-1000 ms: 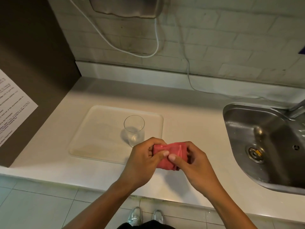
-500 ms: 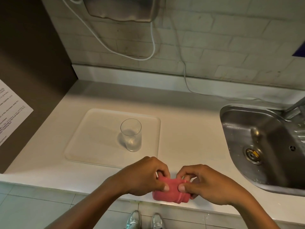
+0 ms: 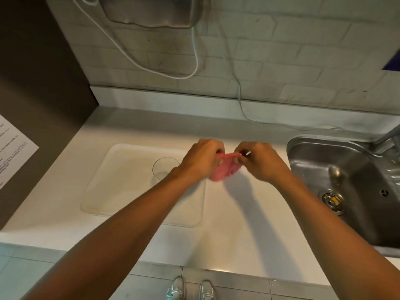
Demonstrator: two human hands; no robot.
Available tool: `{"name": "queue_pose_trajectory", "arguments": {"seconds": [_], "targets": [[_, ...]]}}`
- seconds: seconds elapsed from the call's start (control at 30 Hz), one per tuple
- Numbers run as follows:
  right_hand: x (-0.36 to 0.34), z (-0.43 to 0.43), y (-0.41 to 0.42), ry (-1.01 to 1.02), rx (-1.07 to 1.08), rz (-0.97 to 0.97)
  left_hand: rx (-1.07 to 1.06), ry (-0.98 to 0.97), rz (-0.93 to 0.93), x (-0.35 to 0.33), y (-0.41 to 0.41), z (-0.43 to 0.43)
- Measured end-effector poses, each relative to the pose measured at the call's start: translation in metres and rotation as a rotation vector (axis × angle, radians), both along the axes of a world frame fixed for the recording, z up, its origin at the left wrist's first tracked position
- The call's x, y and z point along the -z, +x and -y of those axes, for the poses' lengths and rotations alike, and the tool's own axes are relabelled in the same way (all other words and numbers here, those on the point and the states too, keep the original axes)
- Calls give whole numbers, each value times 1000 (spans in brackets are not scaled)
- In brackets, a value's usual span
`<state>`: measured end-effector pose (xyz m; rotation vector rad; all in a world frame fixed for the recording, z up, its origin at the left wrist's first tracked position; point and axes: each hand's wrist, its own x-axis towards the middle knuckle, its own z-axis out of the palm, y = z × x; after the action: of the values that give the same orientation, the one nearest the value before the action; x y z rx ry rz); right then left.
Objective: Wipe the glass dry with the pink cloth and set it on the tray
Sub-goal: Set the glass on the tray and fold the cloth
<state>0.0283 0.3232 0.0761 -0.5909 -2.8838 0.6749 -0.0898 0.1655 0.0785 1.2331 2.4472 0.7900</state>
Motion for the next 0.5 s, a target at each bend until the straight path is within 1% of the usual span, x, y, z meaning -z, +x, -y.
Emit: {"name": "queue_pose_trajectory", "arguments": {"seconds": [0.1,0.17,0.27,0.33,0.4,0.47,0.5], "targets": [[10,-1,-2,66,-17,-113,-18,90,-87,10,-1,-3],[31,8,8,85,-33,-100,-2,85,-133,31,7,3],[74,33,30,77,-31,17,108,-122,-234,77,22,18],[101,51,45,102,-37,105,263,-263,-368,99,38,33],[121,67,59,134,-32,126,359,-343,-496,112,52,47],[130,78,70,119,-18,97,394,-301,-595,121,62,58],[131,80,75,133,-24,85,392,-278,-613,124,67,62]]}}
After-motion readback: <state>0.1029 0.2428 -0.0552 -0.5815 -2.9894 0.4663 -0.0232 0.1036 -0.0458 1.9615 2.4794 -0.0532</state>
